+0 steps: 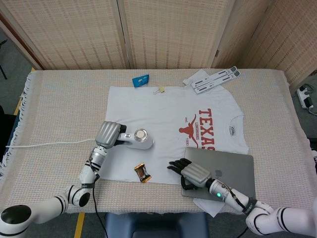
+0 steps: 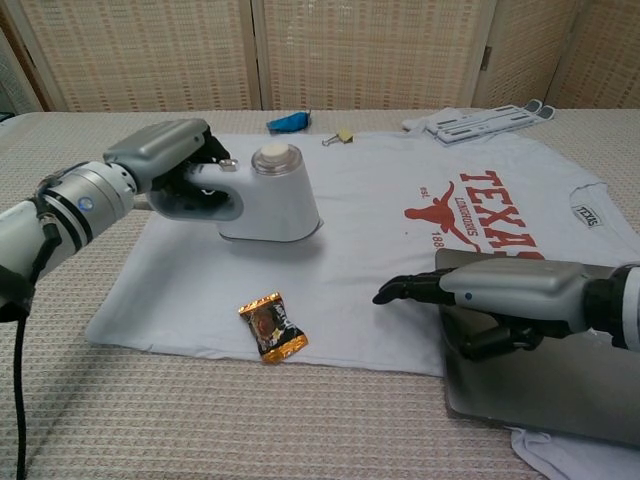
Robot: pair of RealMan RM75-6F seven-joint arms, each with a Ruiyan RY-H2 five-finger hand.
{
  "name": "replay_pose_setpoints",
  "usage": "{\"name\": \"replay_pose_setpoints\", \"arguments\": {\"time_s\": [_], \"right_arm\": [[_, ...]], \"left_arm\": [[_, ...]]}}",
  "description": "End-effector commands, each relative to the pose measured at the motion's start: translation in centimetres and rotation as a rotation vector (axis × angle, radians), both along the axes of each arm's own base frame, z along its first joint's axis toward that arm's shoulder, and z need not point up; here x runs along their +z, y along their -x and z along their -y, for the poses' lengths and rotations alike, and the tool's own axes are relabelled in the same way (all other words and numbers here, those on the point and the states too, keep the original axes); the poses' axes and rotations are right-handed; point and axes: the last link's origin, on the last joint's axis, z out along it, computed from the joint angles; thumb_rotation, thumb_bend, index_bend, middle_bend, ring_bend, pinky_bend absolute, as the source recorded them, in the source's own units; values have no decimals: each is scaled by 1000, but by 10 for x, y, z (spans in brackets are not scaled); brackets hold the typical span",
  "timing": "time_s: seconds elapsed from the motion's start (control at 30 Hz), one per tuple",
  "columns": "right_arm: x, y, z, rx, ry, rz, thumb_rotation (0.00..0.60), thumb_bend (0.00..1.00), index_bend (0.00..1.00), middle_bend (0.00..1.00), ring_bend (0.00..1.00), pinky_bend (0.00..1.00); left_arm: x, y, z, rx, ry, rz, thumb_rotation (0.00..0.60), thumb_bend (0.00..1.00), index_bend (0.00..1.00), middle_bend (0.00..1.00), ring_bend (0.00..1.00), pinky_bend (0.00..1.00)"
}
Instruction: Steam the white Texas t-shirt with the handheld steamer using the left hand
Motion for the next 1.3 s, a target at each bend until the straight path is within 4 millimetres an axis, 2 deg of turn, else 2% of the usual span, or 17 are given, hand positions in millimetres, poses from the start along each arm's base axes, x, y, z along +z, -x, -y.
{"name": "replay_pose_setpoints", "arguments": {"time_s": [0.03,0.23,0.43,0.73,0.97,1.07,1.13,1.3], "right_arm": [[-1,0,0,-1,-2,-2,198,924,0,0,0,0],[-3,-1,0,2,-6,-1,200,924,0,1,0,0],[-5,-1,-1,5,-14,-8,201,924,0,1,0,0],[-8,0,-3,15,-28,-31,201,925,0,2,0,0],[-7,0,-5,23,-28,-39,199,924,0,1,0,0],[-6,0,-4,22,-27,-40,199,925,0,1,0,0],[-6,0,-4,20,-26,-39,200,924,0,2,0,0],[-6,1,-4,18,-26,-38,201,925,0,1,0,0]], "left_arm": [[-18,-11,3,-33,6,-61,600,353,901,1000,834,739],[-27,-6,-5,-4,-9,-115,600,356,901,1000,834,739],[-19,16,-18,55,-50,-155,600,357,900,999,833,739],[11,66,-31,201,-113,-148,600,356,898,996,828,739],[53,110,-38,319,-188,-80,600,354,896,994,825,739],[63,112,-35,295,-199,-62,600,354,896,993,825,738],[64,106,-31,255,-195,-44,600,354,896,993,825,739],[46,72,-25,152,-148,-17,600,354,896,993,824,739]]}}
